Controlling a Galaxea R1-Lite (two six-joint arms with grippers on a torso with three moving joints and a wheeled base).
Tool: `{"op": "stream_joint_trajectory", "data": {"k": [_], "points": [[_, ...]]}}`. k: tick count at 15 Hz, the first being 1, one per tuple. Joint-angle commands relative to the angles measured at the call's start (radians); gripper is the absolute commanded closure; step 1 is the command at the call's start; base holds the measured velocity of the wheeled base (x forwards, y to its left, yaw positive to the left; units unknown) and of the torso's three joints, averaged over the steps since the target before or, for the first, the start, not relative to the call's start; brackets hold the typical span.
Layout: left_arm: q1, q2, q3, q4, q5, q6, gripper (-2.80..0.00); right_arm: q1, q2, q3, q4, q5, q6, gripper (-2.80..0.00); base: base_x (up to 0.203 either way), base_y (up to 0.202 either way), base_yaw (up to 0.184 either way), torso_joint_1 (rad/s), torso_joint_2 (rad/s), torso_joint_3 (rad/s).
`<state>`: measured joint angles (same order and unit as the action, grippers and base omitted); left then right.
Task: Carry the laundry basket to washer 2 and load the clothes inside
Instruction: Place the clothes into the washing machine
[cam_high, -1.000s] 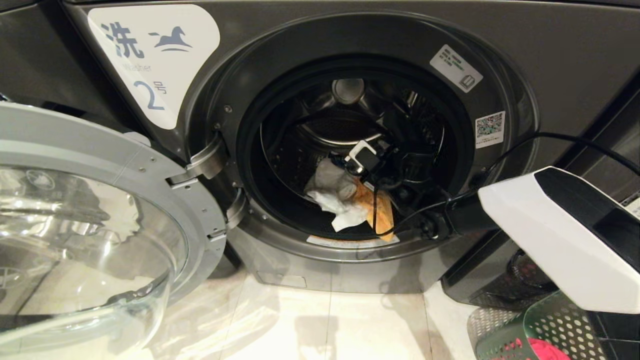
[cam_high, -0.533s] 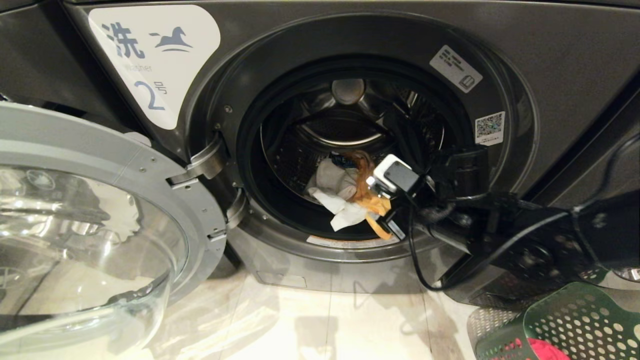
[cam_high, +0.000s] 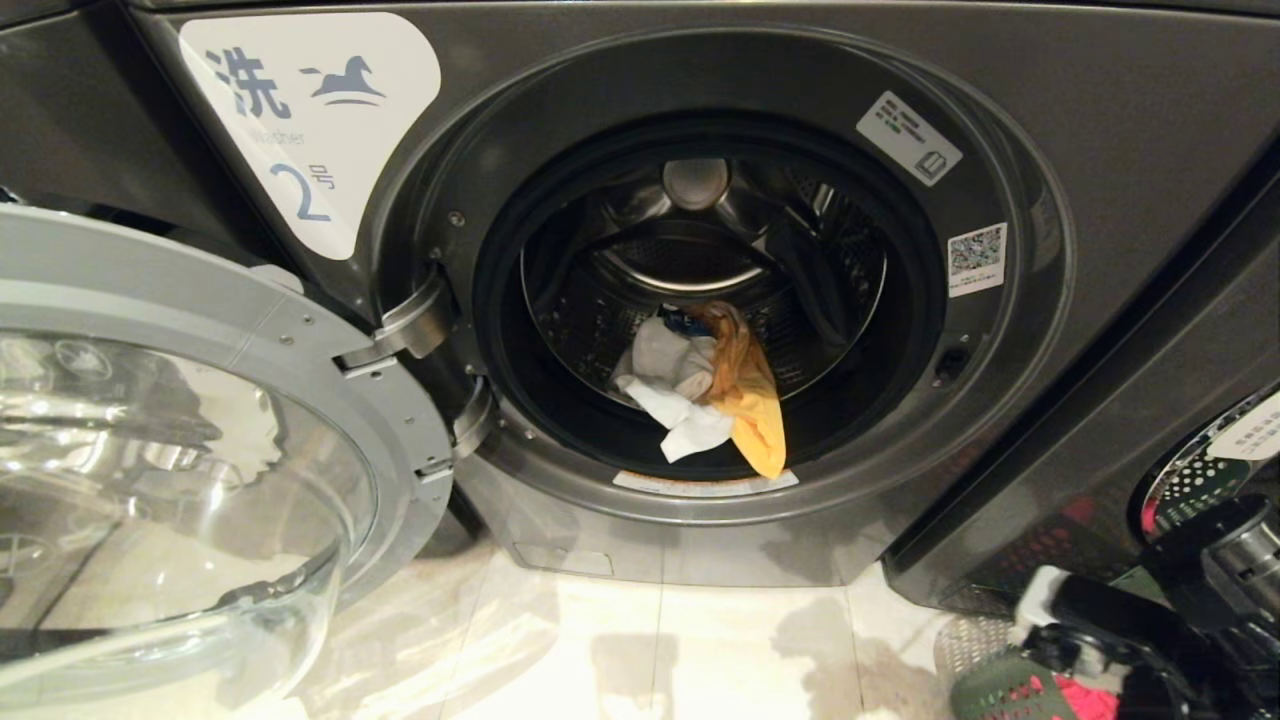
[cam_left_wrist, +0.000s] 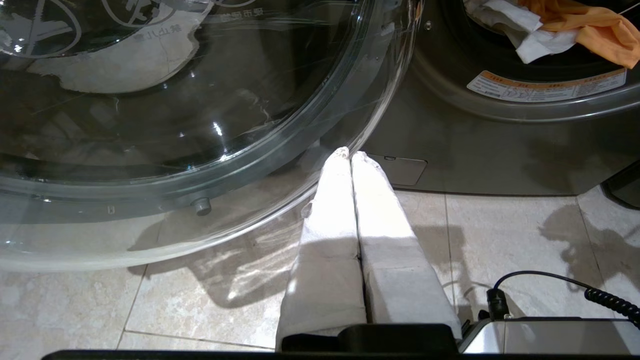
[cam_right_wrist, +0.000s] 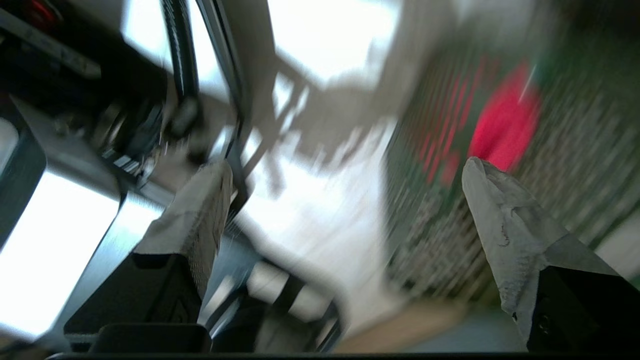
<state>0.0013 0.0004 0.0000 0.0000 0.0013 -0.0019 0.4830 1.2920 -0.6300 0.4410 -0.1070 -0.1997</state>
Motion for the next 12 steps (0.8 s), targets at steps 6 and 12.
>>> {"op": "stream_joint_trajectory", "data": {"k": [6,12], "points": [[0.0,-0.002,0.0,0.0,0.0,-0.001,0.0,-0.756,0.12,-0.095,0.307,-0.013,0.544,-2.8,0.0,0.0,0.0,0.0,0.0,0.0],[0.0,-0.001,0.0,0.0,0.0,-0.001,0.0,-1.206,0.578,-0.37,0.228,-0.024,0.654,-2.8,0.0,0.0,0.0,0.0,0.0,0.0]]}}
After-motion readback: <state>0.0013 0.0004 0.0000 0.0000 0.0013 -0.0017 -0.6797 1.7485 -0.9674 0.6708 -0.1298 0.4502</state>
